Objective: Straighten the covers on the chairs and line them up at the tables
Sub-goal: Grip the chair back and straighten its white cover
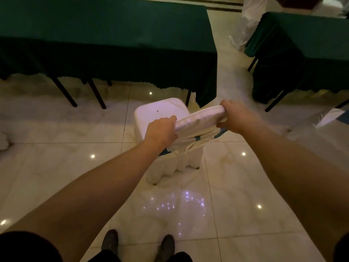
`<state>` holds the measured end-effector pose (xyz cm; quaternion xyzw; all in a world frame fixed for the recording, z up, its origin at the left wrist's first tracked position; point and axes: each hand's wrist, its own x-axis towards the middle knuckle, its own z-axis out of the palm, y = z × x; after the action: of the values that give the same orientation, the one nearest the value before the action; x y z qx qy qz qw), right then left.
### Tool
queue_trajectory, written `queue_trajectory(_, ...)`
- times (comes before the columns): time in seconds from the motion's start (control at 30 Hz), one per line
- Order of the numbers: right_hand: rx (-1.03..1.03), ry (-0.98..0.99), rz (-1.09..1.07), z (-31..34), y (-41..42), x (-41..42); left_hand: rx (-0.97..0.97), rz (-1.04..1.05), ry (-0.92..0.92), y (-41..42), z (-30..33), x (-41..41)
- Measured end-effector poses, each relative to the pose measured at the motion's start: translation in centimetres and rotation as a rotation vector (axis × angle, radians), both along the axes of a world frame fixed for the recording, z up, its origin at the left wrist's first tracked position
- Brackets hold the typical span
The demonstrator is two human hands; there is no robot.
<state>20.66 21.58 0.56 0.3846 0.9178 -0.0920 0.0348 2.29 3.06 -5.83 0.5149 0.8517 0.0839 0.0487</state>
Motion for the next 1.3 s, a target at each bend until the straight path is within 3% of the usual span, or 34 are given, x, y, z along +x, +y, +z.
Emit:
queue_trajectory(0.17, 0.022, -0.02, 0.008, -1.1, 2.1, -1.3, 0.062, -0.031, 0.064, 0.2, 0.0, 0.0)
queue_trajectory(0.5, 0.097, -0.135, 0.255, -0.1, 2.4, -2.8, 0.094, 0.025, 0.072, -1.3, -0.1, -1.8)
queue_trajectory(0.87, 0.196, -0.091, 0.434, 1.7, -1.0, -10.9, 0.103, 0.001, 0.099, -5.1, 0.6, -12.3)
queue_trajectory(1.3, 0.301, -0.138, 0.458, 3.4, -3.8, -28.0, 0.145, 0.039, 0.09, -7.6, 0.1, -29.4)
